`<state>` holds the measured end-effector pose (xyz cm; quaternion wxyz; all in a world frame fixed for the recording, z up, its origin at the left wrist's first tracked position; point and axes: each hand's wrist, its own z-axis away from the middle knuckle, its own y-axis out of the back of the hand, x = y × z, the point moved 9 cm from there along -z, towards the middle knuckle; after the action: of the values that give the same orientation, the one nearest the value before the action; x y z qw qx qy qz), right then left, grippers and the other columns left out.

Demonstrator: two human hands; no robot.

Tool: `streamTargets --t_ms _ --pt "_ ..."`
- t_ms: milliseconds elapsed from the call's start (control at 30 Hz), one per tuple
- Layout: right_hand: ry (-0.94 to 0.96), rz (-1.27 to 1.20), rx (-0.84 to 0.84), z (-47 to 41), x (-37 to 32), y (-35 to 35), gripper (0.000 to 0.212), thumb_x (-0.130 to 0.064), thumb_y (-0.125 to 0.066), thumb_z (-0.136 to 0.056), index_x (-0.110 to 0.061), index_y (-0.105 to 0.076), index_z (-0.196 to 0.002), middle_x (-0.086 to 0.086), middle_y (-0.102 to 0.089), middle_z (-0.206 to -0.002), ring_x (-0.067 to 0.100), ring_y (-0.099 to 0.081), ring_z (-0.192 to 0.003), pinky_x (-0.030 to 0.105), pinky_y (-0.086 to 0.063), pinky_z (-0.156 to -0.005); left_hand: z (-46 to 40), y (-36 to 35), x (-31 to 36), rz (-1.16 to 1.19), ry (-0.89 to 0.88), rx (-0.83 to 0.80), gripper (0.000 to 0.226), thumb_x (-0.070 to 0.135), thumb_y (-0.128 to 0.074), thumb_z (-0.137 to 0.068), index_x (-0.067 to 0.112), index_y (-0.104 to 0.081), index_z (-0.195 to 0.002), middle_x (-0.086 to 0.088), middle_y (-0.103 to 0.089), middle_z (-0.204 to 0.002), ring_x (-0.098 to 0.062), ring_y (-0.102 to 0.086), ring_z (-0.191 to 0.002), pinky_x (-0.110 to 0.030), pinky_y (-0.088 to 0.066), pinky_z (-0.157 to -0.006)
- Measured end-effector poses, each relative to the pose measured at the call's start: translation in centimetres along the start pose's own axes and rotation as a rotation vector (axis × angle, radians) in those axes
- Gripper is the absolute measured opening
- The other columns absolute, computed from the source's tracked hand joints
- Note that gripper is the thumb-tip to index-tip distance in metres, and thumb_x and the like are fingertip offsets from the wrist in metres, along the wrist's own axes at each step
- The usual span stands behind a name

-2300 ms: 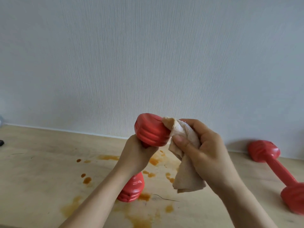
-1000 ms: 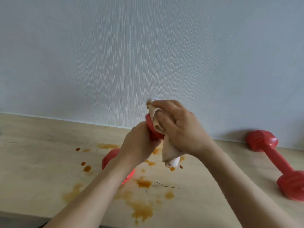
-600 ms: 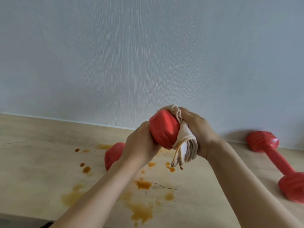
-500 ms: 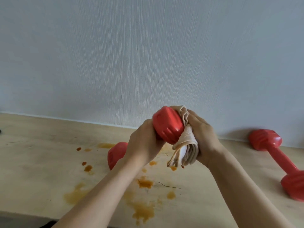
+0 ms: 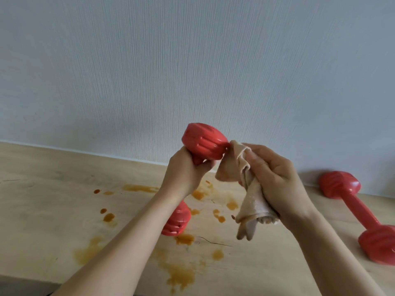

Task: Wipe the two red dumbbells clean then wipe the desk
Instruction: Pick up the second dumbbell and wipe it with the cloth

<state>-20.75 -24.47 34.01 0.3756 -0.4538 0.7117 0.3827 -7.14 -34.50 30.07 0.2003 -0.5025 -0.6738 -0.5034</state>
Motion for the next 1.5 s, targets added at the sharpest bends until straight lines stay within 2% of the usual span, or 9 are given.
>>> streamTargets --t_ms 133,333,433,533,733,867,967,1233,1500 --pt "0.2 0.113 0.176 -2.0 -2.7 0.3 0.024 -0.029 -0.048 -0.094 -0.023 -0.059 -0.115 -0.018 -0.067 -0.088 -0.003 -0.061 -0.083 0.017 -0.047 -0.076 -0.4 0.2 -1.4 0.067 0.085 -0.069 0.025 0.02 -0.074 -0.074 0.016 -0.055 -0.09 0.014 -0.055 -0.073 0.001 -0.05 -0.065 -0.008 -0.037 -0.051" --pt "0.357 0.616 -0.004 -3.9 -1.6 -7.3 0.062 -0.05 -0.037 -0.09 -0.025 -0.028 -0.146 0.008 -0.024 -0.146 0.022 -0.024 -0.133 0.028 -0.027 -0.1 -0.2 -0.1 -1.5 0.001 0.087 -0.147 0.011 0.008 -0.061 -0.073 0.015 -0.053 -0.073 0.004 -0.056 -0.06 -0.001 -0.05 -0.052 -0.013 -0.033 -0.044" --pt "0.418 0.56 -0.125 -3.3 -0.3 -7.1 0.066 -0.043 -0.044 -0.09 -0.031 -0.013 -0.147 0.001 -0.022 -0.147 0.018 -0.027 -0.136 0.027 -0.033 -0.102 0.1 0.1 -1.9 0.084 0.102 -0.19 0.031 0.006 -0.071 -0.064 0.013 -0.056 -0.091 -0.005 -0.065 -0.079 -0.016 -0.06 -0.068 -0.031 -0.047 -0.058" --pt "0.414 0.474 -0.076 -3.1 0.9 -6.2 0.067 -0.036 -0.052 -0.088 -0.028 -0.02 -0.146 -0.009 -0.028 -0.139 0.011 -0.037 -0.131 0.017 -0.034 -0.104 0.7 -0.4 -2.3 0.032 0.09 -0.23 0.028 0.009 -0.074 -0.066 0.009 -0.055 -0.086 -0.005 -0.057 -0.072 -0.015 -0.052 -0.061 -0.027 -0.039 -0.055" --pt "0.375 0.616 0.041 -2.4 1.6 -7.3 0.053 -0.026 -0.054 -0.088 -0.023 -0.04 -0.139 0.003 -0.04 -0.139 0.024 -0.037 -0.127 0.041 -0.043 -0.099 1.5 -0.7 -2.8 -0.054 0.101 -0.222 0.012 0.011 -0.066 -0.072 0.007 -0.055 -0.071 0.001 -0.051 -0.056 -0.012 -0.045 -0.049 -0.017 -0.03 -0.042" --pt "0.48 0.909 0.003 -2.1 0.7 -9.8 0.048 -0.037 -0.041 -0.094 -0.018 -0.044 -0.137 0.019 -0.038 -0.142 0.037 -0.031 -0.134 0.053 -0.037 -0.104 1.6 -0.2 -2.8 -0.166 0.075 -0.182 0.028 0.009 -0.053 -0.082 0.022 -0.043 -0.058 0.007 -0.046 -0.053 -0.008 -0.047 -0.051 -0.015 -0.032 -0.042" --pt "0.518 0.899 -0.047 -2.0 1.1 -9.9 0.045 -0.035 -0.037 -0.097 -0.021 -0.039 -0.14 0.018 -0.035 -0.144 0.037 -0.029 -0.135 0.054 -0.037 -0.104 2.4 0.0 -3.4 0.022 0.14 -0.18 0.013 0.009 -0.066 -0.072 0.015 -0.056 -0.066 0.005 -0.053 -0.053 -0.005 -0.048 -0.046 -0.015 -0.032 -0.042" --pt "0.457 0.384 -0.094 -1.6 2.9 -7.9 0.062 -0.026 -0.049 -0.092 -0.03 -0.016 -0.144 0.001 -0.021 -0.145 0.008 -0.026 -0.136 0.008 -0.027 -0.102 3.0 0.1 -3.8 0.203 0.206 -0.163 0.016 0.008 -0.068 -0.059 0.007 -0.053 -0.065 0.0 -0.045 -0.053 -0.015 -0.044 -0.048 -0.028 -0.034 -0.05" --pt "0.272 0.397 -0.08 -2.0 3.1 -7.9 0.064 -0.023 -0.056 -0.09 -0.033 -0.02 -0.142 0.002 -0.028 -0.14 0.017 -0.043 -0.117 0.04 -0.043 -0.101 3.1 0.0 -3.4 0.149 0.198 -0.149 0.013 0.012 -0.065 -0.068 0.007 -0.057 -0.078 -0.008 -0.057 -0.062 -0.019 -0.053 -0.055 -0.026 -0.039 -0.052"
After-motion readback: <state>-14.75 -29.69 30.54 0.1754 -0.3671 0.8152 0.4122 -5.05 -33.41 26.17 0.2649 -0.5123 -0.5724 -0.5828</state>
